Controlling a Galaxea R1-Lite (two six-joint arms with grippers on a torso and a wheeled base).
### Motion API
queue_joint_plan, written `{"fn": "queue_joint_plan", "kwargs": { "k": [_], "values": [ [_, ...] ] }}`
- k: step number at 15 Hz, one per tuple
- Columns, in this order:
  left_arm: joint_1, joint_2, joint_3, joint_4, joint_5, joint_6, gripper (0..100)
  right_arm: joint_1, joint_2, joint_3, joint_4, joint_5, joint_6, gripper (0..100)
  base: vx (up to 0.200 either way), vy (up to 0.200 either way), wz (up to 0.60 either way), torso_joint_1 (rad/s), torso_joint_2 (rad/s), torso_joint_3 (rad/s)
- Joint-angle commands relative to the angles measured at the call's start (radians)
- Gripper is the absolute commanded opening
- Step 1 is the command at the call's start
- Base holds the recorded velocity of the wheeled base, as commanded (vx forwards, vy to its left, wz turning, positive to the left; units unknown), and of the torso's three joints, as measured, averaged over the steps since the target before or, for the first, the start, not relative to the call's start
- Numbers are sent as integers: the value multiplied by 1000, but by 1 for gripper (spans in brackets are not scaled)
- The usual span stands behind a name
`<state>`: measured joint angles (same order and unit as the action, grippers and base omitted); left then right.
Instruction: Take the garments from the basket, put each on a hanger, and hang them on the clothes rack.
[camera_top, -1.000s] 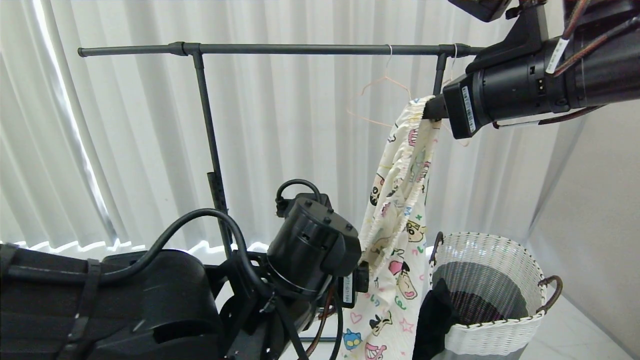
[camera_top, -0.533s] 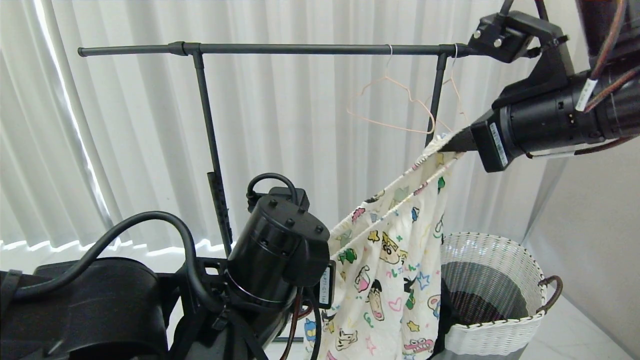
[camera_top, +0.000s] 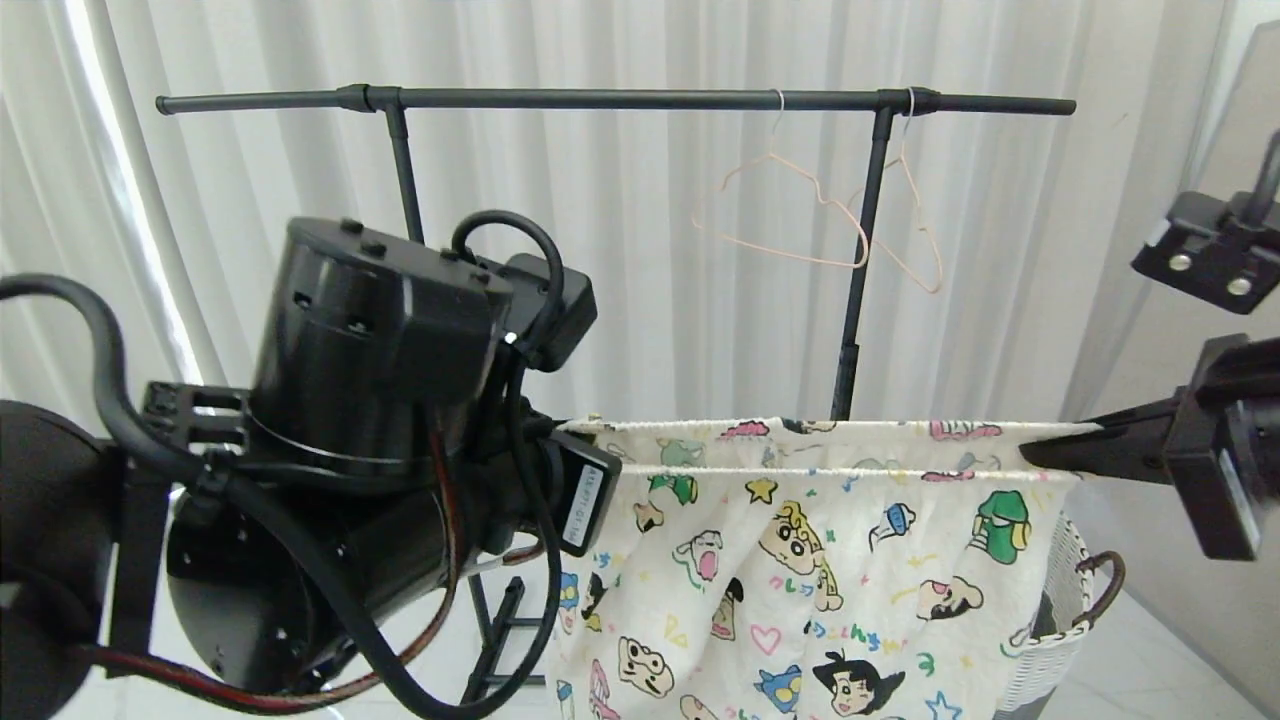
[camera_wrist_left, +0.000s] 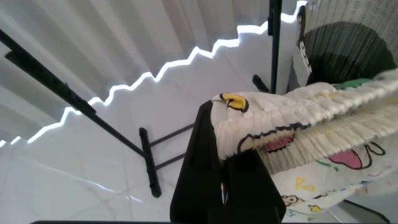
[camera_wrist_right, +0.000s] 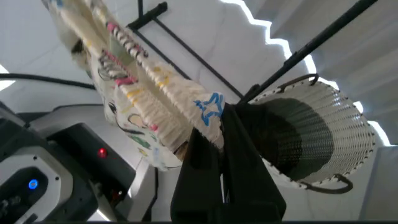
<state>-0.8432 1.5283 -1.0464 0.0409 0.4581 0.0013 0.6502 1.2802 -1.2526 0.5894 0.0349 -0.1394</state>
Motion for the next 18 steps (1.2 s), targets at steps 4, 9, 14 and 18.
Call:
{"fn": "queue_joint_plan", "kwargs": {
  "k": [4, 9, 14, 18],
  "values": [
    [41, -20, -371, 453, -154, 2, 0, 14, -108, -13, -33, 0, -2, 0, 0, 0, 0, 0, 0, 0],
    [88, -131, -428, 479, -530, -27, 0, 14, -41, -114, -105, 8, 0, 0, 0, 0, 0, 0, 0, 0],
    [113, -157, -411, 473, -371, -27, 0, 14, -15, -212, -97, 7, -3, 0, 0, 0, 0, 0, 0, 0],
    [105, -169, -406, 473, -358, 49, 0, 28, -18, -219, -95, 7, -8, 0, 0, 0, 0, 0, 0, 0]
  ]
}}
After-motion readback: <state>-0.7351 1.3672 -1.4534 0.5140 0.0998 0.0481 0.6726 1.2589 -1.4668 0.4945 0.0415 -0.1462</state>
